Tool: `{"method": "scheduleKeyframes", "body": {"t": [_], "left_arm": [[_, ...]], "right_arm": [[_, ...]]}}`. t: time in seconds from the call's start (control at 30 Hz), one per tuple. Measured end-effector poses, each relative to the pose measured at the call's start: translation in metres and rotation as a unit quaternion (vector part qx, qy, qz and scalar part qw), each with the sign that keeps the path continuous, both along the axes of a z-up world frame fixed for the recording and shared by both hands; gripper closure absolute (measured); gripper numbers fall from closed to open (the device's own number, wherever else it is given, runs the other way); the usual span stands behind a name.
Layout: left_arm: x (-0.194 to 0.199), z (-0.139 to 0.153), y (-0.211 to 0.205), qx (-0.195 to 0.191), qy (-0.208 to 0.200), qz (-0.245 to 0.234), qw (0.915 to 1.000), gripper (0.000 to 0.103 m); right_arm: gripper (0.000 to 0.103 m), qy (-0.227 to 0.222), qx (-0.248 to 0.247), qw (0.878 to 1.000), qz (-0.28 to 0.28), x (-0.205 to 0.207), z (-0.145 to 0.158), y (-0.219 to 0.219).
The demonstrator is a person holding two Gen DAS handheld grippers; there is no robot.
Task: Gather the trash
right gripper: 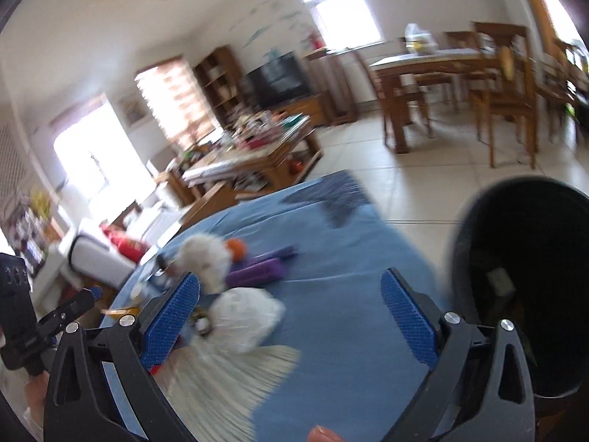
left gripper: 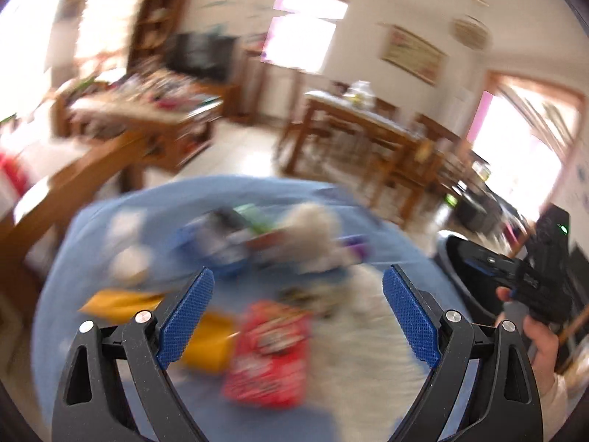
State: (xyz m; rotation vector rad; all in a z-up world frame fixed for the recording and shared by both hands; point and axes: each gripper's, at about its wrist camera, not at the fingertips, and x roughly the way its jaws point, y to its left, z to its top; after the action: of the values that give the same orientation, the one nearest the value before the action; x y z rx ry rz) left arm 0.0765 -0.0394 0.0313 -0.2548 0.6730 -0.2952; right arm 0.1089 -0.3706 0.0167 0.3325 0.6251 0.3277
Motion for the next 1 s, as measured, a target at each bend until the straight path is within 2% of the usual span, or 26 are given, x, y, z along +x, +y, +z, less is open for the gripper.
{"method": "scheduleKeyframes", "body": {"t": [0.17,0.27,0.4,0.47,0.6,0.7,0.77,0.8,0.83,0.97,1.0], "left_arm": [[-0.003,-0.021,0.077,-0.054,0.048,0.086,0.9937,0.012],[0.007,-0.033,0.099,-0.075,0.076,0.106,0.9886,0.014],[0.014,-0.051,0.110,-0.090,0.102,0.112,0.9843,0.020],[0.019,-0.062,0.112,-0.106,0.117,0.107,0.9816,0.028],[0.032,-0.064,0.103,-0.102,0.109,0.103,0.9834,0.030],[0.047,-0.069,0.100,-0.097,0.114,0.106,0.9831,0.037],[0.051,-0.073,0.096,-0.106,0.120,0.097,0.9824,0.058],[0.053,-0.076,0.094,-0.110,0.128,0.091,0.9814,0.064],[0.054,-0.076,0.093,-0.115,0.128,0.087,0.9811,0.065],[0.055,-0.076,0.091,-0.116,0.122,0.082,0.9822,0.070],[0.055,-0.075,0.090,-0.118,0.118,0.080,0.9826,0.071]], "right_arm": [[0.005,0.006,-0.062,0.997,0.047,0.024,0.005,0.070],[0.005,0.012,-0.100,0.993,0.065,0.041,0.005,0.104],[0.005,0.025,-0.131,0.989,0.064,0.068,0.002,0.129],[0.005,0.032,-0.140,0.988,0.059,0.078,-0.002,0.134],[0.005,0.054,-0.148,0.986,0.058,0.099,-0.014,0.137],[0.006,0.065,-0.137,0.986,0.066,0.106,-0.023,0.140],[0.014,0.063,-0.136,0.986,0.075,0.105,-0.027,0.151],[0.027,0.063,-0.142,0.985,0.081,0.103,-0.029,0.153],[0.037,0.062,-0.143,0.984,0.085,0.101,-0.030,0.155],[0.049,0.044,-0.145,0.985,0.086,0.093,-0.023,0.156],[0.056,0.039,-0.140,0.986,0.085,0.091,-0.020,0.154]]}}
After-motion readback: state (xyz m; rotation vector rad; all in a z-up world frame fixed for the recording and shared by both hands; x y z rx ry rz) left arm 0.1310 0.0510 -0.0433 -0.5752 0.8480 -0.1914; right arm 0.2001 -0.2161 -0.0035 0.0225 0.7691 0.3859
